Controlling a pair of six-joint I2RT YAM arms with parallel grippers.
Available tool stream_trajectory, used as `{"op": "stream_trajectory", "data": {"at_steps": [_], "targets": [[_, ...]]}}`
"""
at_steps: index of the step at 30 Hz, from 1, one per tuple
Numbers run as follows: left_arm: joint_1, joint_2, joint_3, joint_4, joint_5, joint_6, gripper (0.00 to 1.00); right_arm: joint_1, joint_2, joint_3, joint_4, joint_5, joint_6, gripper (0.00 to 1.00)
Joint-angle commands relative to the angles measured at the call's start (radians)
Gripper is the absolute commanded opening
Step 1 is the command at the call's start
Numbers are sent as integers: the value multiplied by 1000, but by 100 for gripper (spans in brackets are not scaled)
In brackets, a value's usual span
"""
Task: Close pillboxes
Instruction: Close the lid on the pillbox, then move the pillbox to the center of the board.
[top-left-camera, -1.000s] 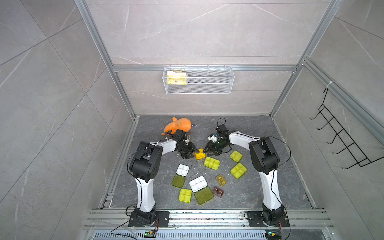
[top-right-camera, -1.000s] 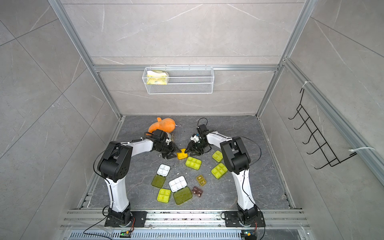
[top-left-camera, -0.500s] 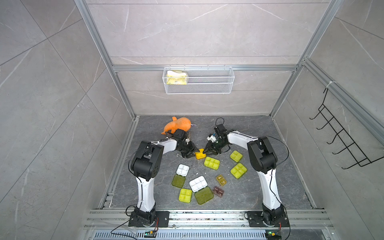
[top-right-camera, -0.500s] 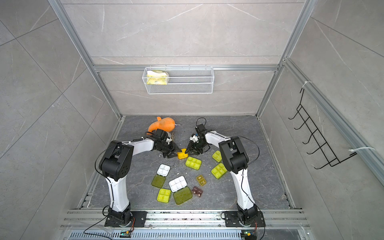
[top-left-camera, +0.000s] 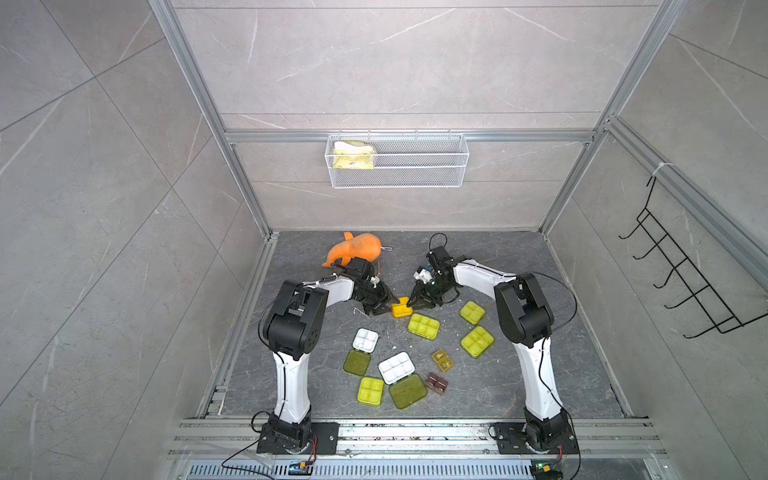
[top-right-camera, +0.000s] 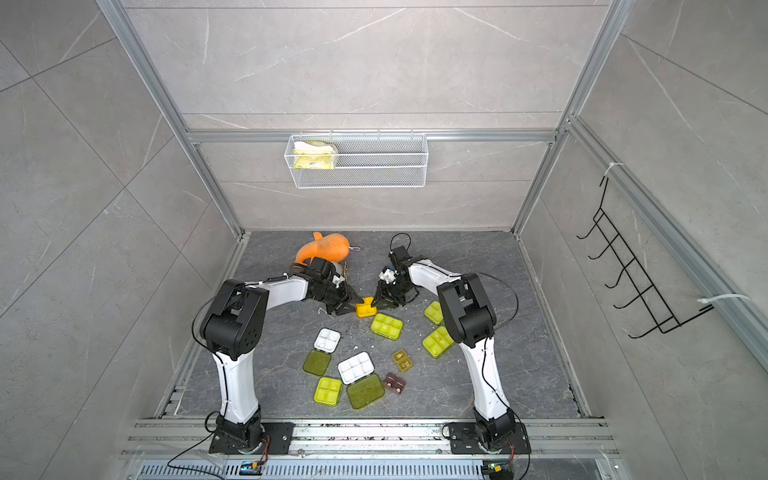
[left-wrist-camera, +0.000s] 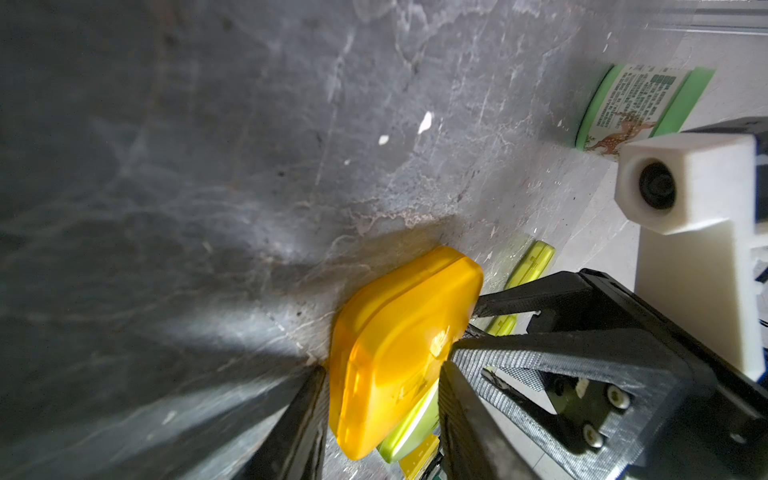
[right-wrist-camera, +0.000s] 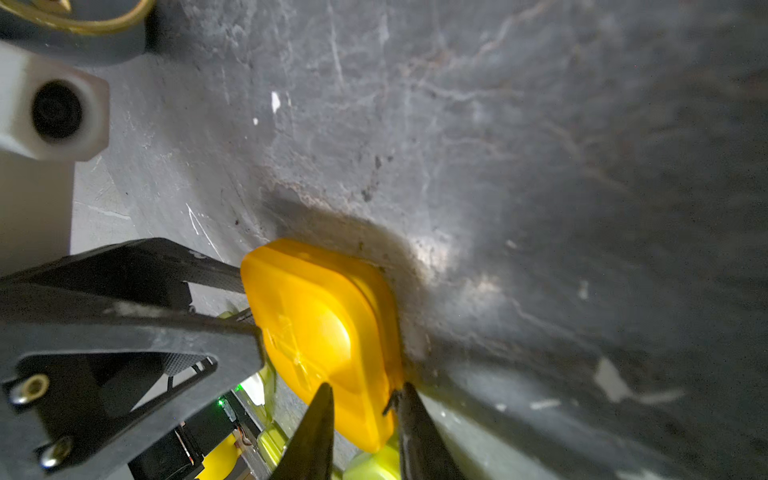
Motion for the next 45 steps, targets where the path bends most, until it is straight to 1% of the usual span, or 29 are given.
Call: {"op": "stream_trajectory", "data": {"at_steps": [1,6,9,16,18,25,31,32,35,38,41,45], "targets": [[4,25,19,-7,-6,8,46,5,45,-2,-67,101,-19,28],[5,22,23,-14,-12,9,46,5,28,5,-50,83,-22,36],[5,24,26,-20,-13,13,47,5,31,33,-50,74,-25,39],[5,25,26,-24,-13,13,47,6,90,109,-75,70,-28,40],[6,24,26,-27,-13,13,46,5,99,120,-77,69,-26,39],[5,24,23,-24,-13,12,46,5,102,114,-81,69,-30,28],[5,22,18,-24,-11,13,46,6,86,97,-75,76,-28,27],[5,20,15,-24,-11,13,46,6,85,97,-75,75,-27,28],[5,11,5,-21,-13,16,46,5,68,101,-78,79,-26,36],[7,5,-7,-16,-15,14,46,5,43,110,-82,80,-34,42],[7,1,-14,-17,-15,17,46,6,13,101,-78,74,-39,45],[7,-5,-14,-26,-16,25,47,6,-30,45,-52,46,-39,49]]}}
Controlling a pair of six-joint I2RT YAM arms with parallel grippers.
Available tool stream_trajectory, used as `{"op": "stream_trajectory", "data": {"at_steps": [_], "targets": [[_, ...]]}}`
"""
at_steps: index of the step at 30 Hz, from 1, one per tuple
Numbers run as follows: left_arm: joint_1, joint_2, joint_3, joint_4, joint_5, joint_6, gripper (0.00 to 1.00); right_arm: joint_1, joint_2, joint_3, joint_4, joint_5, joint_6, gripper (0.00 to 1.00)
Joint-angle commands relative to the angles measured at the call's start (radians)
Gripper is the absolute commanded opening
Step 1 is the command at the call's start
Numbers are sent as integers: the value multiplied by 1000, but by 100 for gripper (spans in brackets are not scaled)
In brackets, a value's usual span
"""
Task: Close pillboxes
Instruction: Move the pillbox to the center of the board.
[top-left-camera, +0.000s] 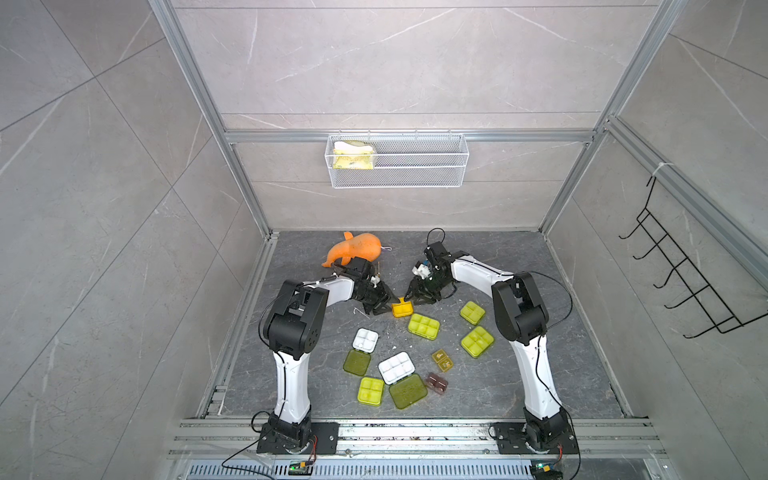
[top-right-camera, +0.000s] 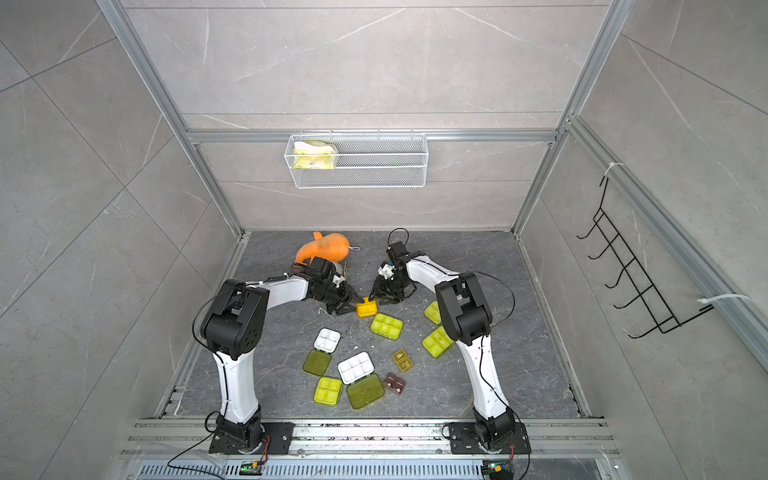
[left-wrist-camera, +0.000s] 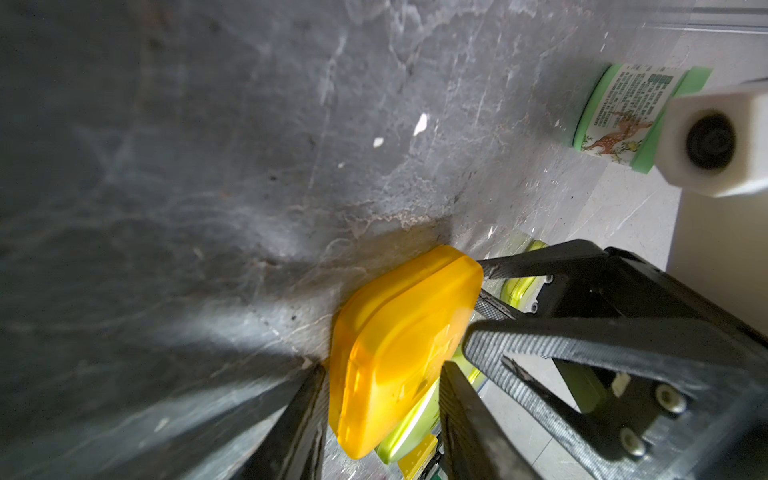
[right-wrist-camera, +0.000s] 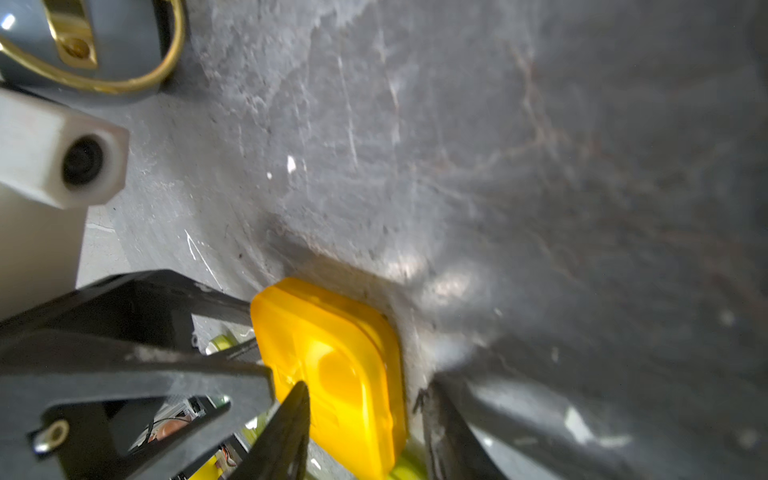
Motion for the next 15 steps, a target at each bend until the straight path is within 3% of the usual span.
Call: {"op": "stream_trajectory", "data": {"at_steps": [1,8,15], "targets": [[6,-10,-19,-26,-20,25,46,3,-71,-60,-2,-4,-10,50],[5,-17,-18,-25,-20,21,47,4,-101,-163,52,-48,-7,51],[6,-17,-25,-14,-24,7,47,4,-68,-140,69,-68,2,50]]}}
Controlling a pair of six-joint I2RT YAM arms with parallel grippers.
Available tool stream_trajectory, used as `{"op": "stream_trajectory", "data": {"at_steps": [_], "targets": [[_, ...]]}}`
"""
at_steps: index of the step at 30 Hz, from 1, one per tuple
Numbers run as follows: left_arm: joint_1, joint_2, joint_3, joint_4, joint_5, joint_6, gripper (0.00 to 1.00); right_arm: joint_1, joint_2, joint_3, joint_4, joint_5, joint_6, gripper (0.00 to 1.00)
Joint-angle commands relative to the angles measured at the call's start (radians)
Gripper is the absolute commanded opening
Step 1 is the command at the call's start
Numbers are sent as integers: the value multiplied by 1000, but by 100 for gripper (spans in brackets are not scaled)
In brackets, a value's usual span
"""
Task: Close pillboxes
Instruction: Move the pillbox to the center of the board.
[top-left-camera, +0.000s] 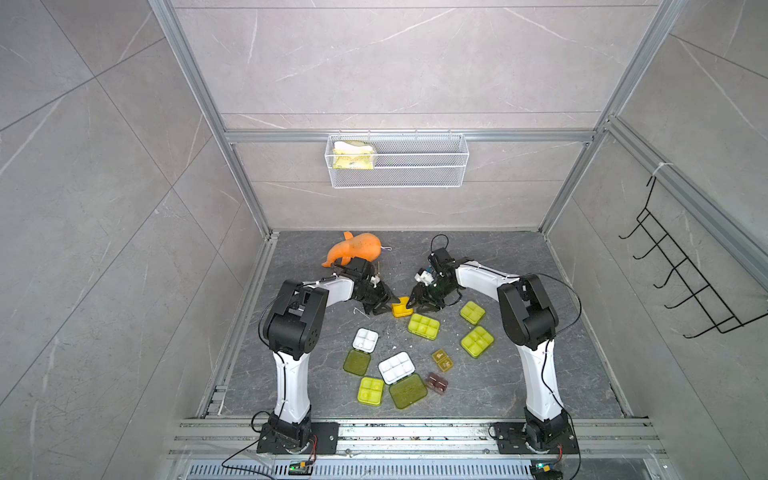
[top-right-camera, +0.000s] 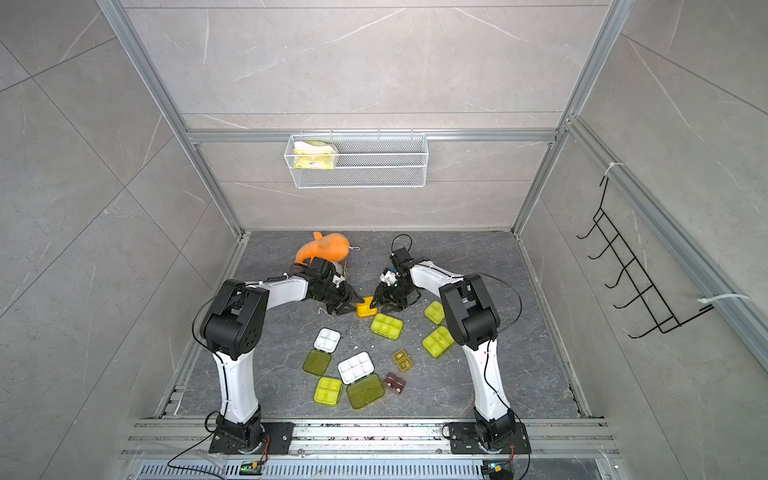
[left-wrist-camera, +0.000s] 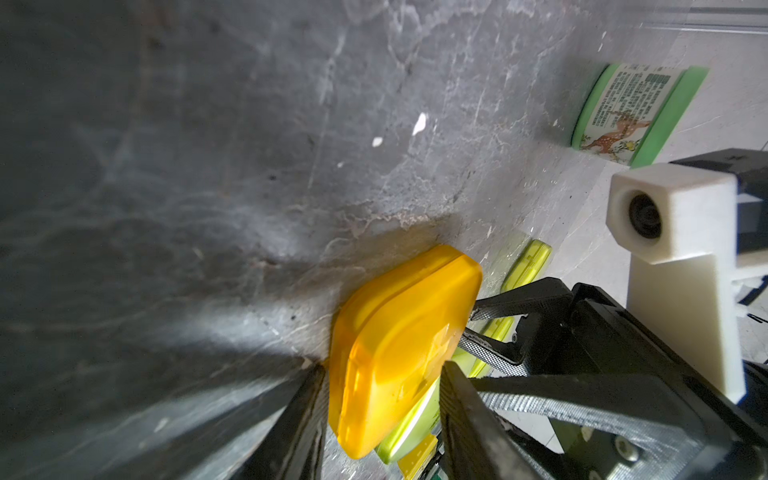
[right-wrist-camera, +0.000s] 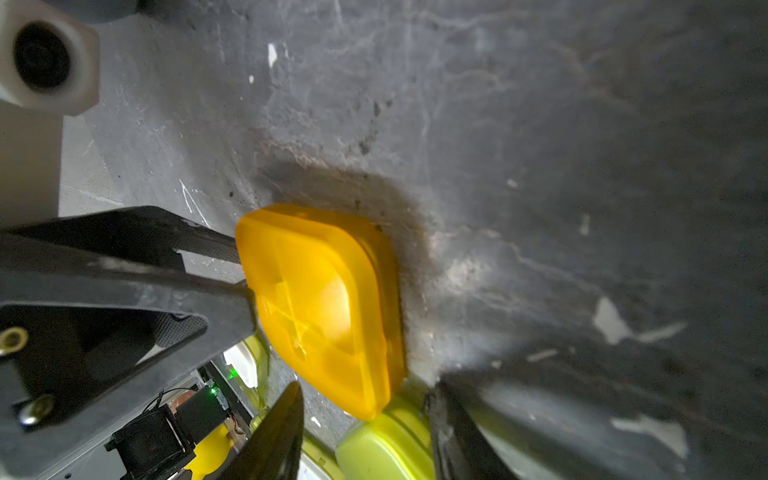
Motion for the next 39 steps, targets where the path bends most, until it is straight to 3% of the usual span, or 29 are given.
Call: {"op": "stream_trajectory", "data": {"at_steps": [1,11,23,30,39], "targets": [[4,-15,-16,-26,-24,7,47,4,14,8,17,-20,4,50],[4,-2,-5,-2,-28,-19,46,4,68,38,19,-43,10,43],[-2,61,87,27,-27,-74,46,1,95,132,-42,40,-14,32],[-3,62,102,2,-34,-66,46,-6,125,236,-89,45,-21,35],[-3,-21,23,-17,-71,-49,55,-16,36,193,-94,66,-57,46]]}}
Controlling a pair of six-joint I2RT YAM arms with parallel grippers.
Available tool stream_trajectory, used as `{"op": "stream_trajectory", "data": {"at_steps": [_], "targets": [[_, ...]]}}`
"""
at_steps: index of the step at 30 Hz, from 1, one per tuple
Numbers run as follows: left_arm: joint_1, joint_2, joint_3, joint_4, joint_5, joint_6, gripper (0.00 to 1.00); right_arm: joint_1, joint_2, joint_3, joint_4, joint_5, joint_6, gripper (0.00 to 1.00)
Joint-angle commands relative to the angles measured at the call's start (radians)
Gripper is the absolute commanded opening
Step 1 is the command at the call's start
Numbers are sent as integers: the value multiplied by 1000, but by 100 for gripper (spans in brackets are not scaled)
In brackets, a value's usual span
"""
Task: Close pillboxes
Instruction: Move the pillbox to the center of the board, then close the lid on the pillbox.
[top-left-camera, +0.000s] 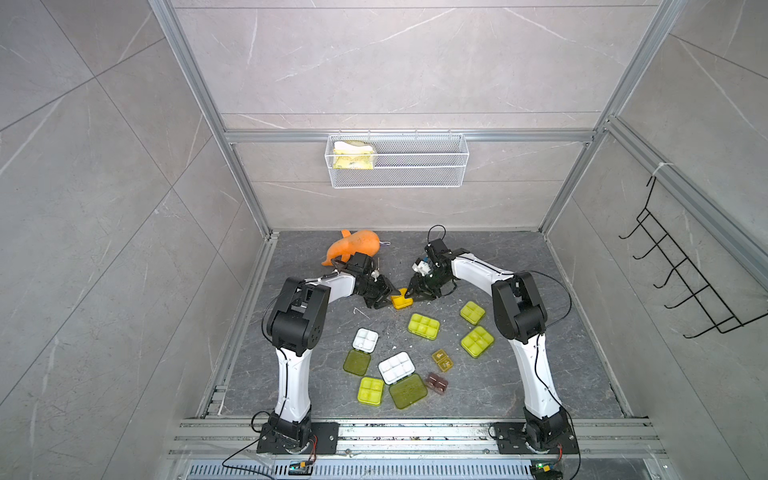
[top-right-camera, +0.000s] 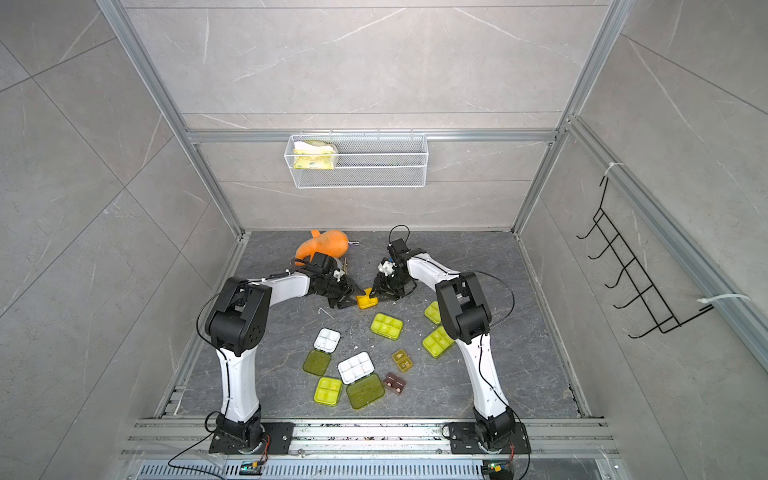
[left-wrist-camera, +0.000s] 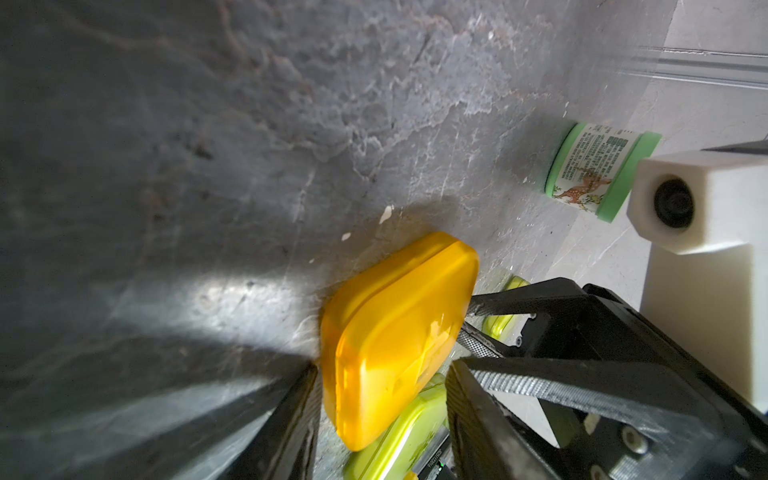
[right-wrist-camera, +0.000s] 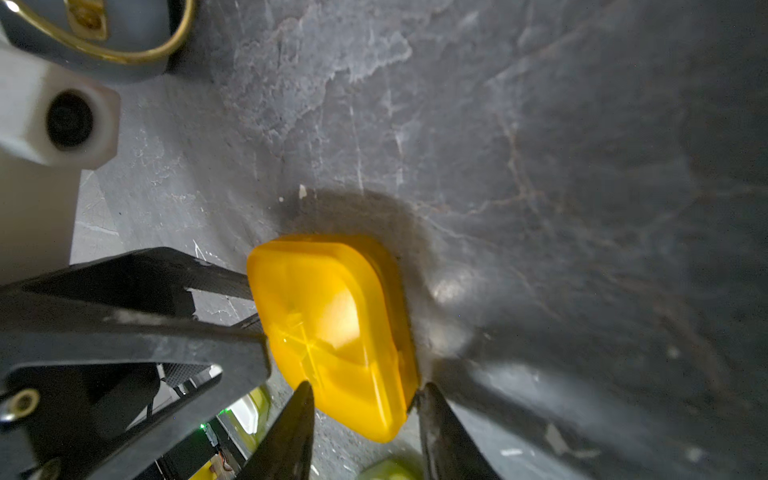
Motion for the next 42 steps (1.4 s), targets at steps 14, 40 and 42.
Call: {"op": "stream_trajectory", "data": {"at_steps": [14,40,42], "targets": [[-6,-243,-152,-90,-89,25,73,-4,-244,-173,55,-29,-13,56],[28,-652,-423,-109,-77,-35,81,149,-457,-350,-13,-30,51,67],[28,-705,-468,-88,-106,-83,83,151,-429,-327,-8,-57,36,70]]}}
